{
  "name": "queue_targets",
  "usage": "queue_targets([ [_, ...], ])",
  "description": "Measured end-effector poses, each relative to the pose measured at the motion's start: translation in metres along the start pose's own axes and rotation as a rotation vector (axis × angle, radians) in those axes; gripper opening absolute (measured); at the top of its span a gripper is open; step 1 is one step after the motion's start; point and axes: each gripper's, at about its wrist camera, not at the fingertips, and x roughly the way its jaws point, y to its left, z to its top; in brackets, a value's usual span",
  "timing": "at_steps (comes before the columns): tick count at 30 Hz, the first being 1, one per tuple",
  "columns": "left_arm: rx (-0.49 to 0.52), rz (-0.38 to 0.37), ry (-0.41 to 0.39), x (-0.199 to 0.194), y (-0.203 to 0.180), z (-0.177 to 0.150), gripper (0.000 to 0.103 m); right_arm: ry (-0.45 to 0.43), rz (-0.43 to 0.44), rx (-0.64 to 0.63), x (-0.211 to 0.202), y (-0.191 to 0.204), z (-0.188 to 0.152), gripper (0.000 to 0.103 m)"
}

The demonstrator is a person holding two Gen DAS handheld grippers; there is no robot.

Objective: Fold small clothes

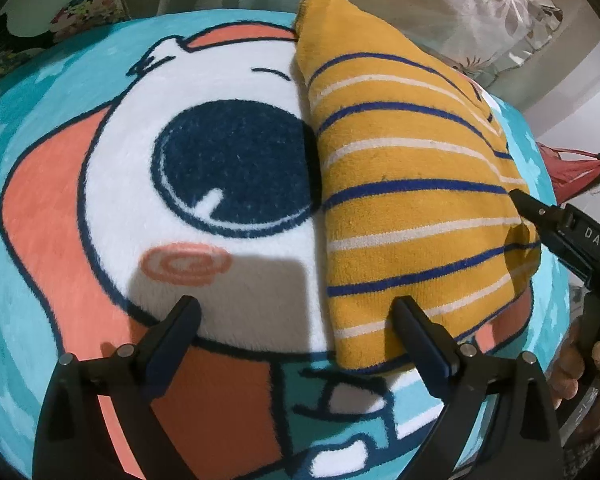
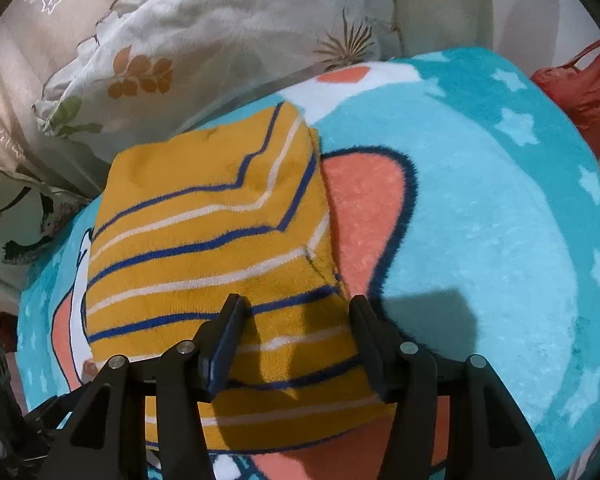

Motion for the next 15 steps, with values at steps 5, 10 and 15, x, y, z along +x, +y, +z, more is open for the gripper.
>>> queue_targets([
  [5,0.031,-0.011,-0.015,-0.010,0.005,0.000,0.097,-0.104,-0.077,-0.042,-0.029,0.017,0.001,0.059],
  [10,0.059,0.017,-0.049,-0.024,0.013,0.002,0.097,-0.155,-0.063,-0.130,-0.037,0.055,0.012,0.058],
  [15,0.041,0.041,-0.060,-0.034,0.034,-0.001,0.097,-0.094,-0.028,-0.223,-0.001,0.096,0.017,0.048],
])
